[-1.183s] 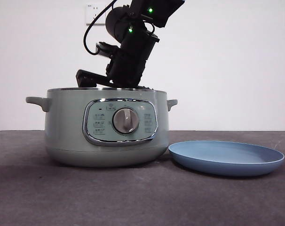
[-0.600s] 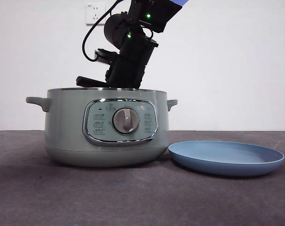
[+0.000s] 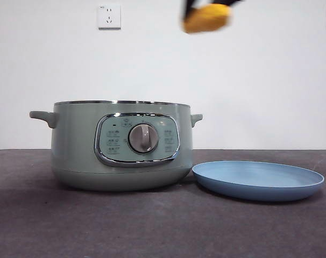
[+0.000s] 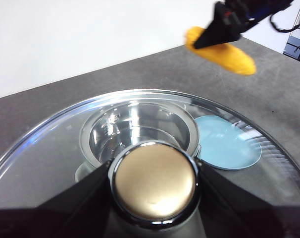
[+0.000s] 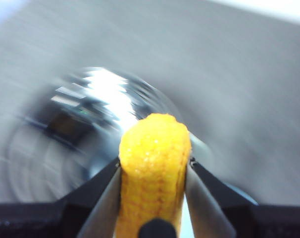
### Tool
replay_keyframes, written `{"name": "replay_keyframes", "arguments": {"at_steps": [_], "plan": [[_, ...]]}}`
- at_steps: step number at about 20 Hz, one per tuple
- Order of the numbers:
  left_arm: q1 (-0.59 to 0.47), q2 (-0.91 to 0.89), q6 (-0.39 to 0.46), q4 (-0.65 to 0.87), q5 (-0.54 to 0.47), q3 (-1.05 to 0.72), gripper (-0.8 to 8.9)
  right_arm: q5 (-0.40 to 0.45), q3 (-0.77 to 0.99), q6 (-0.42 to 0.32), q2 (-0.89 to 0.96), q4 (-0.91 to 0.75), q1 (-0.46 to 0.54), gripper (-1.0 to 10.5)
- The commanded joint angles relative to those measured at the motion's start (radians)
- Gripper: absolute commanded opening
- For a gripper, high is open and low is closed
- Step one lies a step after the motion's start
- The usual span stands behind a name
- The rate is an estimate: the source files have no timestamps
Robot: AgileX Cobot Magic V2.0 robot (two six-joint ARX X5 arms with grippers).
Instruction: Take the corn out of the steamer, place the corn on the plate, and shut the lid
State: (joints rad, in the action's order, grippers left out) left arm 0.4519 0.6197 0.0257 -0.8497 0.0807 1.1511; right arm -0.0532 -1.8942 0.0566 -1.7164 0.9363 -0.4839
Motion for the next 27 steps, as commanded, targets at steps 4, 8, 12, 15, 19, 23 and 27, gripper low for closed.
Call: {"name": "replay_keyframes", "arguments": {"at_steps": [4,8,12,15,19,23,27], "plan": [[-0.002,-0.011,0.0,0.045,-0.001,0.017,-0.09,-0.025,0.132,-0.04,-0.012,-0.027,0.145,-0.1],[-0.002,-0.011,0.001,0.045,-0.001,0.017,-0.09,-0.026,0.375,-0.039,-0.012,-0.204,0.167,-0.1],[-0.002,-0.011,0.001,0.043,-0.001,0.017,-0.09,-0.026,0.633,-0.013,-0.012,-0.439,0.171,-0.1],[-0.002,-0.011,0.001,0.043,-0.001,0.017,-0.09,-0.026,0.754,0.006,-0.012,-0.583,0.171,-0.1],[-0.002,-0.011,0.001,0.04,-0.001,0.017,-0.09,-0.023,0.884,0.044,-0.013,-0.773,0.171,-0.1],[-0.002,-0.011,0.0,0.041,-0.001,0.017,-0.09,-0.016,0.932,0.044,-0.014,-0.838,0.171,-0.1],[-0.002,-0.011,0.0,0.041,-0.001,0.017,-0.09,-0.014,0.932,0.045,-0.044,-0.842,0.172,-0.1]]}}
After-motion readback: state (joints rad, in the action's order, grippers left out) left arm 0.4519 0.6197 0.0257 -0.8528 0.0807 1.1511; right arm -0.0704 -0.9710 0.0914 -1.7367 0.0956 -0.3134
